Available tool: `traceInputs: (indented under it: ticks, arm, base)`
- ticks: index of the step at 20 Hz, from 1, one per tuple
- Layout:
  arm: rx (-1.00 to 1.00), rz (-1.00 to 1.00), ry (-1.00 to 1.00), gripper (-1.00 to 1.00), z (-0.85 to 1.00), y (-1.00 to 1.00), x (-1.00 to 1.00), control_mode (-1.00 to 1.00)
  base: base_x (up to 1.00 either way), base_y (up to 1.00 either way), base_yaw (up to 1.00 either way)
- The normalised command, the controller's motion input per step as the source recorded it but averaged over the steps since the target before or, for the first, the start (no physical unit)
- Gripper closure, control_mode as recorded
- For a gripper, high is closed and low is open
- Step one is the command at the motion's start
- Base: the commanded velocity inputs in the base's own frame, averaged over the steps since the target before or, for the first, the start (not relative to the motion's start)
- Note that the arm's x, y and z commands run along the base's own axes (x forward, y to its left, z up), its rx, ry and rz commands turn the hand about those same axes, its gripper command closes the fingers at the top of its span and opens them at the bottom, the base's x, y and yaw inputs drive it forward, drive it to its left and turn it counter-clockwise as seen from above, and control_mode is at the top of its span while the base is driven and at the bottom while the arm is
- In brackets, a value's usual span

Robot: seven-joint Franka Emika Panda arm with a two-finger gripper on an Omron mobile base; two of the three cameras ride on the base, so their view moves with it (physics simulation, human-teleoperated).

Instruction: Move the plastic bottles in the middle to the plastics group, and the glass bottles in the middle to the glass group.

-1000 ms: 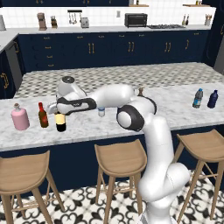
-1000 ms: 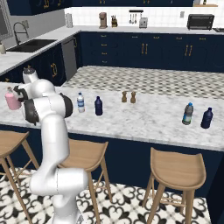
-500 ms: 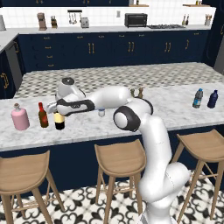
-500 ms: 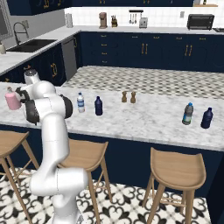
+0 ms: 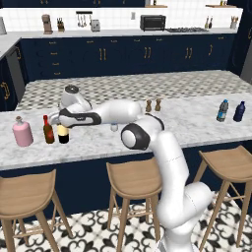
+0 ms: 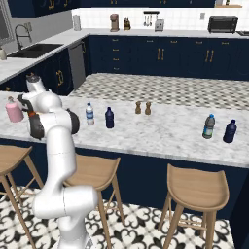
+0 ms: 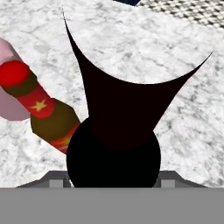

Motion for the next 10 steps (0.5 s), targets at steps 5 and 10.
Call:
traceInputs:
  ticks: [5, 10]
  arm:
    - [0.00, 0.00, 0.04, 1.00, -0.58, 0.00, 0.00, -1.00]
    - [0.00, 0.00, 0.01, 1.00, -0.31, 0.00, 0.00, -1.00]
  base:
    - [0.00, 0.00, 0.00]
    - [0.00, 0.00, 0.00]
